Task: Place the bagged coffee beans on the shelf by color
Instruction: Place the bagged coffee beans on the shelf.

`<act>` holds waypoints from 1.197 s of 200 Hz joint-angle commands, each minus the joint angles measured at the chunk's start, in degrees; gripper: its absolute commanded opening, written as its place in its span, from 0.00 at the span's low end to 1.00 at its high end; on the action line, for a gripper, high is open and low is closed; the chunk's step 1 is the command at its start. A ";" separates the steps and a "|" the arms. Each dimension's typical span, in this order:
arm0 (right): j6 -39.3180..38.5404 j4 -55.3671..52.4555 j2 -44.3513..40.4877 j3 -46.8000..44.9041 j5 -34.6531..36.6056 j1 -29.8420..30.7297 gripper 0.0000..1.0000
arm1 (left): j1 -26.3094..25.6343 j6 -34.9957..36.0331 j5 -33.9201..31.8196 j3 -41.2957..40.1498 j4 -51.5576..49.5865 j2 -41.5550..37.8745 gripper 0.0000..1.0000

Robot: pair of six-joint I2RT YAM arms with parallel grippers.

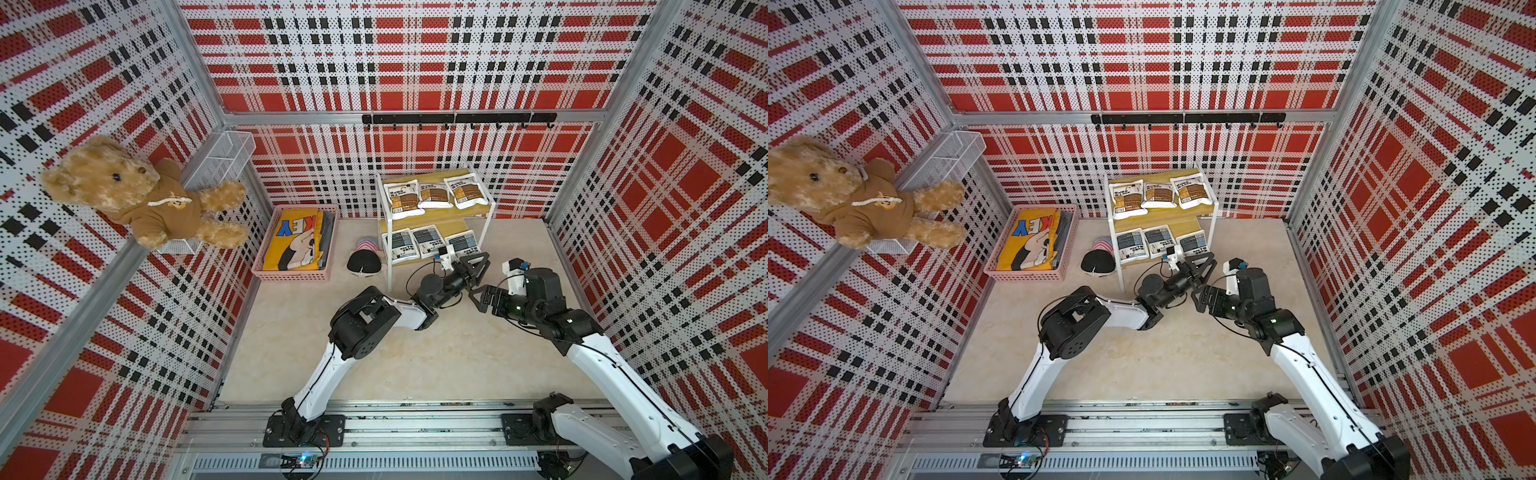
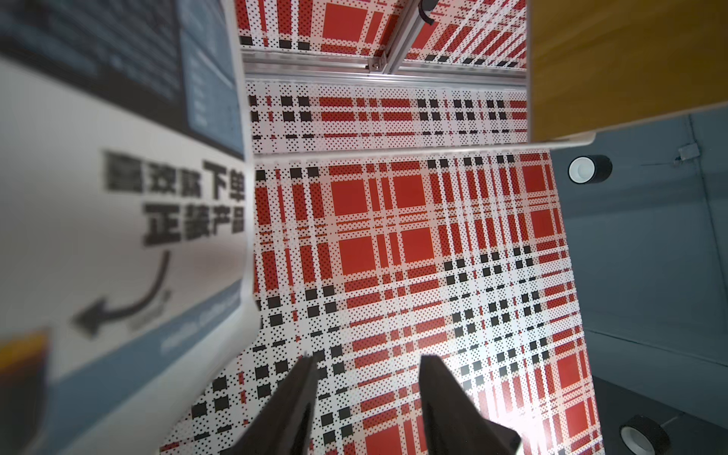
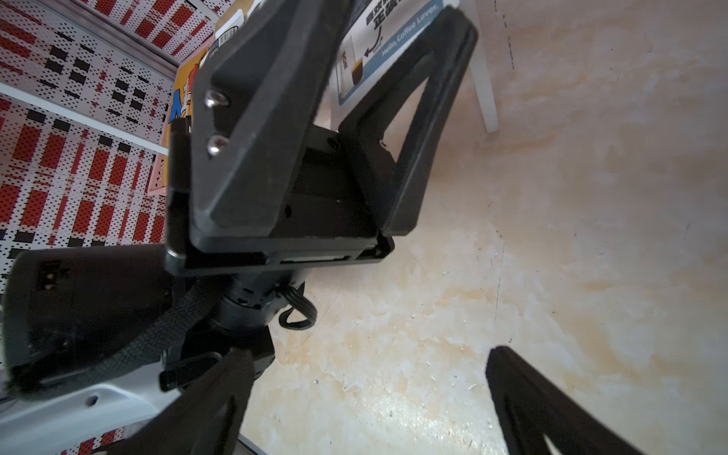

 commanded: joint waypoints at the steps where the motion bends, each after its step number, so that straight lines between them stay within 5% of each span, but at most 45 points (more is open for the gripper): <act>1: -0.31 1.55 -1.99 -0.29 -0.38 -0.66 1.00 | 0.65 3.67 1.77 -2.50 0.08 -3.19 0.50; 122: 0.18 -1.47 -1.27 4.51 -2.41 -4.83 1.00 | -1.75 12.23 4.19 -18.61 -2.52 -19.82 0.52; 169: -3.94 -5.55 6.15 10.35 1.29 -5.28 1.00 | -4.78 27.61 1.53 -27.76 -24.04 -37.75 0.52; 239: -6.63 -6.39 16.28 17.10 4.56 -5.46 1.00 | -6.58 44.53 -16.91 -38.34 -52.06 -68.61 0.52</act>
